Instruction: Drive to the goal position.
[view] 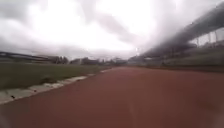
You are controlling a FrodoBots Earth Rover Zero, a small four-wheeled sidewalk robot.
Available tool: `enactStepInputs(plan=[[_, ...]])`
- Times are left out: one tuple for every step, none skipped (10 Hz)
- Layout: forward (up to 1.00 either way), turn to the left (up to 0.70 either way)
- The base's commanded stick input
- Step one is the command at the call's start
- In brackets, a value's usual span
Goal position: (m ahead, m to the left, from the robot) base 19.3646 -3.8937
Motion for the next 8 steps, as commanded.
enactStepInputs(plan=[[0.70, 0.00], [0.70, 0.00], [0.70, 0.00], [0.70, 0.00], [0.70, 0.00], [0.70, 0.00], [0.70, 0.00], [0.70, 0.00]])
